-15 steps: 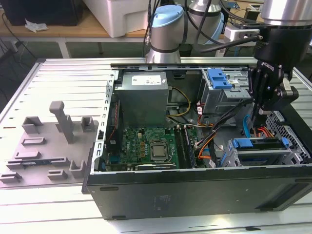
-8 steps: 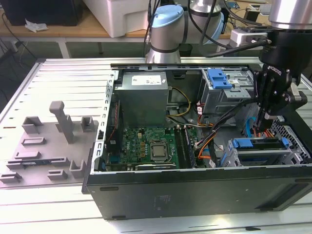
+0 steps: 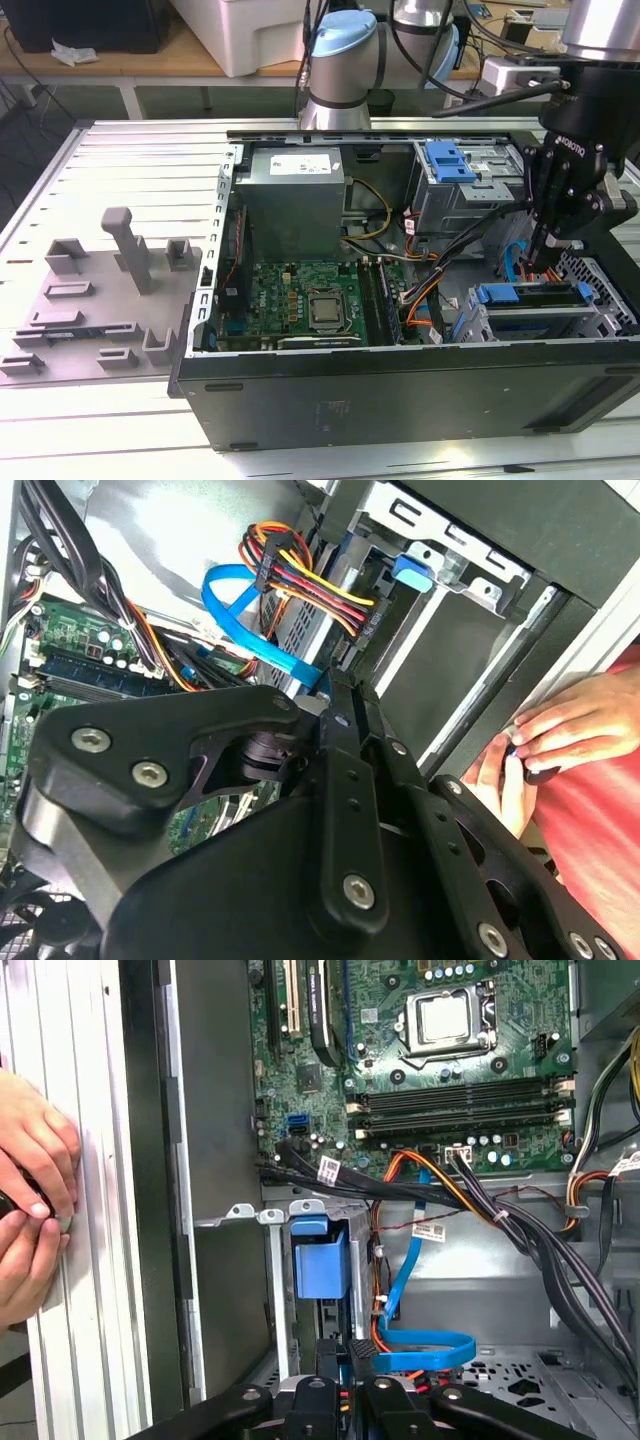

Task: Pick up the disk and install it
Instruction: 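Insert the second disk wire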

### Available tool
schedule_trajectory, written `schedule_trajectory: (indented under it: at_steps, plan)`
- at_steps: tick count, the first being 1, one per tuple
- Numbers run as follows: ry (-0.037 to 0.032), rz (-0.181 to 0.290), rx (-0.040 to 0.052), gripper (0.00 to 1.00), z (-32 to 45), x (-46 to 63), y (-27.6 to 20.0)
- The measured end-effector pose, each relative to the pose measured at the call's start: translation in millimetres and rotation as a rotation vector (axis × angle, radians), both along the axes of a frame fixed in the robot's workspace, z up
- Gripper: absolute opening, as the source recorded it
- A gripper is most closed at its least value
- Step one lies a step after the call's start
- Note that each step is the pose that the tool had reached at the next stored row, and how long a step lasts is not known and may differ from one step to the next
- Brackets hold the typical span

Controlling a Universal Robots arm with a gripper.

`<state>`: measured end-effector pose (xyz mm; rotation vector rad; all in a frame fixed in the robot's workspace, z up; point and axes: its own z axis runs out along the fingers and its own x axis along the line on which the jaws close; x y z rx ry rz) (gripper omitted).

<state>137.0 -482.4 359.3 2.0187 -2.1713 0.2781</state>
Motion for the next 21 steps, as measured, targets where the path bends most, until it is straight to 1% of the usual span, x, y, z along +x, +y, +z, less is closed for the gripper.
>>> schedule_trajectory:
  at_steps: [9,11,13,14,16,17,18,20,21]
  plan:
    - [0.0013,0.0,0.0014,0.16,0.0,0.8,-0.6]
    - [0.0029,0.0,0.0033,0.16,0.0,1.5,-1.0]
    - [0.0041,0.0,0.0091,0.16,-0.1,2.3,-1.6]
    - [0.0043,0.0,0.0147,0.16,-0.1,2.4,-2.1]
    - [0.0043,0.0,0.0457,0.16,-0.1,2.7,-5.1]
    - [0.0044,0.0,0.0557,0.16,-0.1,2.8,-8.6]
    - [0.0043,0.0,0.0622,0.16,0.0,2.9,-11.8]
    - [0.0044,0.0,0.0734,0.16,-0.1,3.1,-16.0]
    - [0.0044,0.0,0.0809,0.16,-0.1,3.2,-17.9]
